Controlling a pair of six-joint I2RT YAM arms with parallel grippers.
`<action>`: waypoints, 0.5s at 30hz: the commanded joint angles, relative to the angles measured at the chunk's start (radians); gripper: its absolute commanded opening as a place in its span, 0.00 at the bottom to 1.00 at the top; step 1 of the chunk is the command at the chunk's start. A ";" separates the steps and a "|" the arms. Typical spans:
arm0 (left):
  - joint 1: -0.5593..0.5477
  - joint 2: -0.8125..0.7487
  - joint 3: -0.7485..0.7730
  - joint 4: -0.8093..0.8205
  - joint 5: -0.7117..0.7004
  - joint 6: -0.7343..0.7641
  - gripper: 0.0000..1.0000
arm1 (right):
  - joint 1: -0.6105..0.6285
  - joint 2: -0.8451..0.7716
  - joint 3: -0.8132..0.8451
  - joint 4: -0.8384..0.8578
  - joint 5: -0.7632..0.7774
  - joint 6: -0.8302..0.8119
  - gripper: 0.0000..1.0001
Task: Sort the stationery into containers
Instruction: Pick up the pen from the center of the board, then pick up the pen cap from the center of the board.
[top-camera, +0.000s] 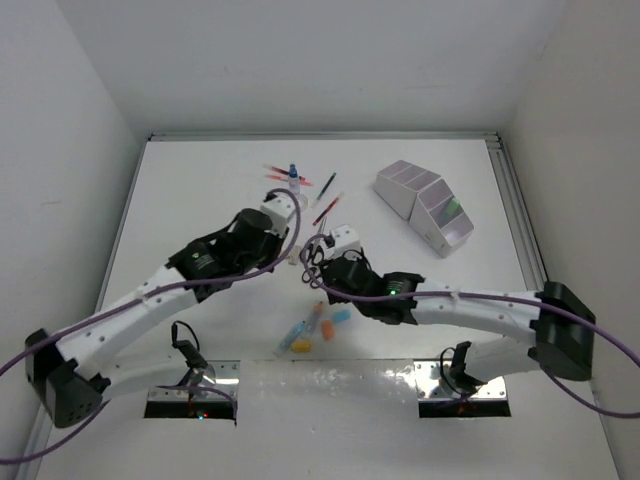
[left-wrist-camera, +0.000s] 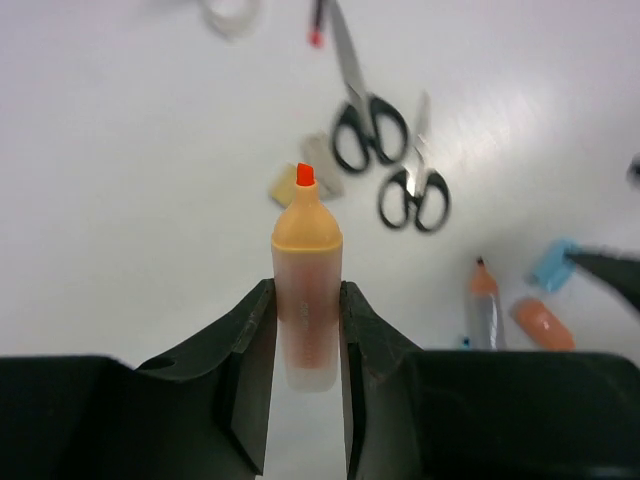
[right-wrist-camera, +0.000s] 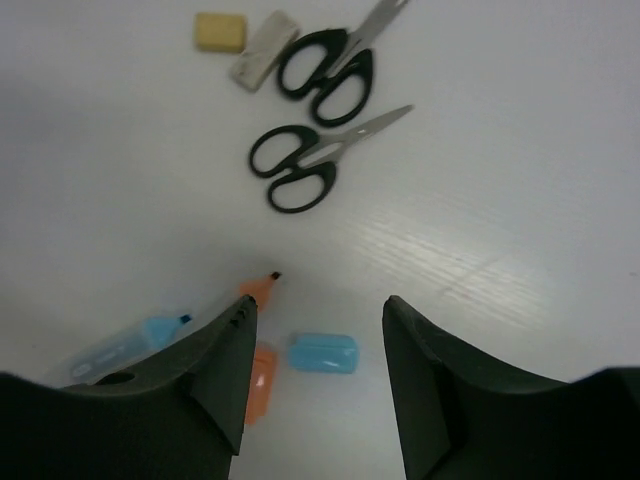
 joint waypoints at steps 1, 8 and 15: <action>0.077 -0.137 -0.018 0.045 -0.174 0.022 0.00 | 0.023 0.102 0.093 -0.053 -0.129 0.141 0.52; 0.236 -0.352 -0.067 0.059 -0.201 0.058 0.00 | 0.049 0.230 0.089 0.014 -0.274 0.218 0.50; 0.304 -0.422 -0.092 0.074 -0.188 0.050 0.00 | 0.080 0.306 0.052 0.011 -0.301 0.281 0.38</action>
